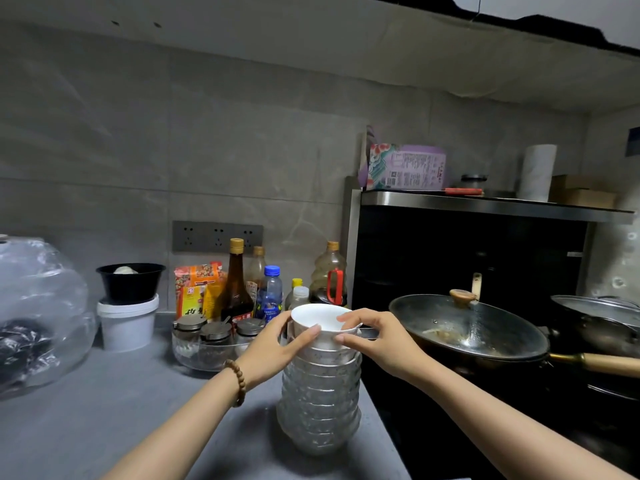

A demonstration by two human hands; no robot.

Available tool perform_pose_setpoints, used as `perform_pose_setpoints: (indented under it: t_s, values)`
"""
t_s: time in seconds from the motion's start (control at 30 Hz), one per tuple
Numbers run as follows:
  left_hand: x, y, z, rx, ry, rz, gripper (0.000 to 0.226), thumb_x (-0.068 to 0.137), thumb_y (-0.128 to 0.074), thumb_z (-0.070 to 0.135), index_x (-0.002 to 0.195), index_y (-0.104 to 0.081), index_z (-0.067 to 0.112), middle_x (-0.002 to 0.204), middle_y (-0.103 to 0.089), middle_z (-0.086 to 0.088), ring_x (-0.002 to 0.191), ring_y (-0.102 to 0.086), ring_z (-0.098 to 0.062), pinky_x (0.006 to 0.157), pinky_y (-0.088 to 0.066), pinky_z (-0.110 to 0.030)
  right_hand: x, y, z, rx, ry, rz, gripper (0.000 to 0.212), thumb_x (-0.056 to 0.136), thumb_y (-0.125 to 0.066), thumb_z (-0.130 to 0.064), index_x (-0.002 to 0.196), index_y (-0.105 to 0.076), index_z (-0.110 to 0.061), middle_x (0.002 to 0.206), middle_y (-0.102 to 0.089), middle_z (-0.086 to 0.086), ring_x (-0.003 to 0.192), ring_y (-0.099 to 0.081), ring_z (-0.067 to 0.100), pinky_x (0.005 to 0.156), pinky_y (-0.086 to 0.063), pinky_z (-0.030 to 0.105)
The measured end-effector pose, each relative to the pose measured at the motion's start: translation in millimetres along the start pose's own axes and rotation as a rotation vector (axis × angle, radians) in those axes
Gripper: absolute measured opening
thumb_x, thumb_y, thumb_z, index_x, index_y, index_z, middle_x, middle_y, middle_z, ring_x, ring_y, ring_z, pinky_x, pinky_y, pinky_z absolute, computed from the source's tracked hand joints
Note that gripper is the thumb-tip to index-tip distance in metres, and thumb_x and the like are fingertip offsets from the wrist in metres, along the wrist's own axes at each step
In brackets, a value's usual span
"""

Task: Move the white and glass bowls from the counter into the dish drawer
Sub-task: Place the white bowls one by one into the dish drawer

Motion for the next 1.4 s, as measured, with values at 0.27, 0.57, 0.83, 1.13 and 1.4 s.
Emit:
perform_pose_setpoints:
  t_s: [0.27, 0.57, 0.83, 1.13, 1.4]
  values:
    - [-1.3, 1.8, 44.7, -0.130, -0.148, 0.066, 0.045, 0.073, -0.055, 0.061, 0.114, -0.040, 0.053, 0.116, -0.050, 0.026, 0.105, -0.049, 0.010, 0.069, -0.047, -0.008, 2.4, 22.4, -22.6, 0.178, 0.126, 0.106, 0.020, 0.073, -0.076, -0.037, 0.078, -0.074, -0.018, 0.088, -0.075, -0.005, 0.091, -0.068, 0.004, 0.080, -0.050, 0.014]
    - [-14.0, -46.4, 103.9, -0.390, -0.260, -0.010, 0.079, 0.071, -0.060, 0.050, 0.140, -0.022, 0.040, 0.128, -0.047, 0.010, 0.112, -0.054, -0.007, 0.075, -0.053, -0.015, -41.6, 74.1, -49.1, 0.424, 0.074, 0.165, 0.019, 0.072, -0.072, -0.037, 0.073, -0.072, -0.018, 0.069, -0.072, -0.003, 0.061, -0.064, 0.001, 0.058, -0.047, 0.010]
    - [-25.2, -138.0, 127.8, -0.597, -0.130, -0.142, 0.082, 0.064, -0.072, 0.052, 0.133, -0.037, 0.023, 0.126, -0.056, -0.003, 0.108, -0.063, -0.018, 0.076, -0.057, -0.026, -119.0, 140.0, -23.2, 0.312, -0.073, 0.205, 0.042, 0.070, -0.069, -0.051, 0.088, -0.075, -0.013, 0.095, -0.076, 0.005, 0.092, -0.069, 0.012, 0.089, -0.047, 0.023]
    - [-61.6, -269.0, 118.1, -0.473, 0.041, -0.473, 0.064, 0.057, -0.066, 0.065, 0.104, -0.059, 0.022, 0.100, -0.072, 0.002, 0.090, -0.069, -0.012, 0.074, -0.057, -0.023, -236.1, 194.4, 44.0, 0.141, -0.309, 0.115, 0.039, 0.075, -0.066, -0.052, 0.088, -0.079, -0.018, 0.092, -0.078, -0.002, 0.090, -0.070, 0.002, 0.077, -0.047, 0.006]
    - [-100.4, -395.3, 60.2, -0.448, 0.271, -0.753, 0.055, 0.056, -0.067, 0.070, 0.078, -0.067, 0.020, 0.074, -0.071, -0.005, 0.065, -0.066, -0.013, 0.072, -0.056, -0.029, -338.1, 204.2, 123.4, 0.073, -0.603, 0.066, 0.046, 0.075, -0.066, -0.048, 0.093, -0.077, -0.007, 0.099, -0.075, 0.014, 0.098, -0.068, 0.014, 0.095, -0.050, 0.034]
Point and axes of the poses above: each hand's wrist, its own x-axis towards the middle knuckle, its own y-axis out of the back of the hand, z = x × y, the point moved 3 cm from there along x, towards the middle knuckle
